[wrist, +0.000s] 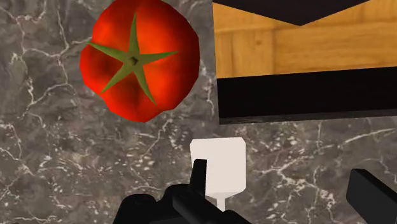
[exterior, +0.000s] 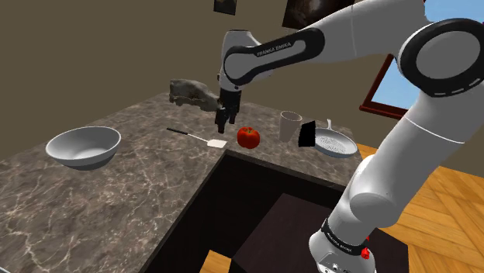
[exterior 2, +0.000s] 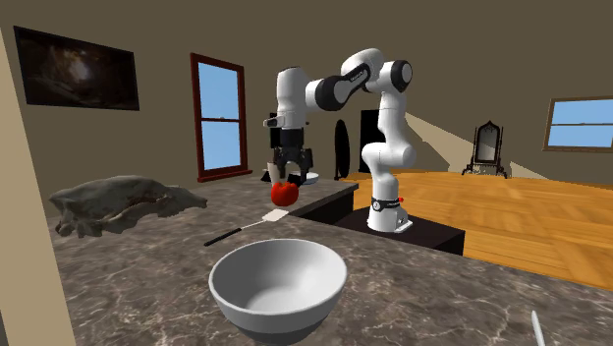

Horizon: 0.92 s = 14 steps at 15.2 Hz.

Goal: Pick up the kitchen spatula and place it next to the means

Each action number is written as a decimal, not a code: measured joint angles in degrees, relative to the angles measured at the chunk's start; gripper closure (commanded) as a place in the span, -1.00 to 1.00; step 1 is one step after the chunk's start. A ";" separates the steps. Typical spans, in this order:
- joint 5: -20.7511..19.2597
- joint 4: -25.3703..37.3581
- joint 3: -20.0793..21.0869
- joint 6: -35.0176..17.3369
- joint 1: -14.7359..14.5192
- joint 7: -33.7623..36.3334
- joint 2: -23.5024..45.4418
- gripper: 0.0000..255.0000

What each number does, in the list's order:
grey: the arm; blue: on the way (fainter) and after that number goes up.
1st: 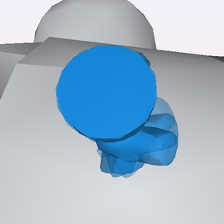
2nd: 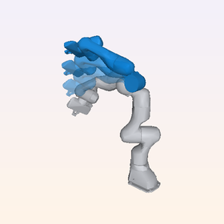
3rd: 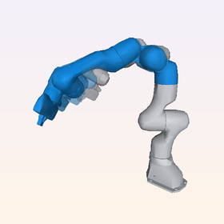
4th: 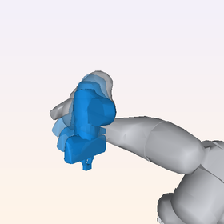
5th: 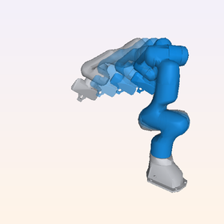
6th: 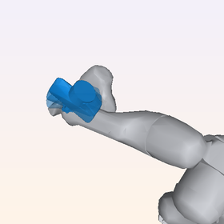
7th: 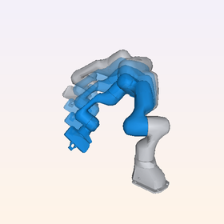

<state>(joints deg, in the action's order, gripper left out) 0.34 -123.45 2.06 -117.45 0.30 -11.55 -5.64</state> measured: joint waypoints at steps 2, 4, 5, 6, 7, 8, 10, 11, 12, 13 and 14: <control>0.03 2.39 -0.05 -1.47 -0.01 -0.89 3.28 -1.00; 0.00 5.73 0.01 -3.24 -0.08 -1.58 7.77 -1.00; -0.02 8.22 -0.01 -3.59 -0.05 -2.05 10.30 -1.00; 0.00 9.56 0.02 -4.27 -0.06 -2.43 12.04 -1.00; -0.03 12.13 0.10 -4.40 -0.12 -2.71 14.44 -1.00; -0.05 14.20 0.14 -4.83 -0.14 -3.08 16.62 -1.00; -0.11 17.92 0.36 -5.67 -0.36 -3.49 20.57 -1.00; -0.15 20.48 0.45 -5.36 -0.41 -3.80 22.54 -1.00; -0.21 23.67 0.52 -5.24 -0.48 -4.11 25.25 -1.00; -0.22 24.70 0.56 -5.37 -0.49 -4.29 26.29 -1.00; -0.24 24.93 0.59 -5.91 -0.54 -4.33 26.96 -1.00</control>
<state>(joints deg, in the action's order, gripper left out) 0.10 -98.53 2.65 -123.36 -0.24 -15.87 21.32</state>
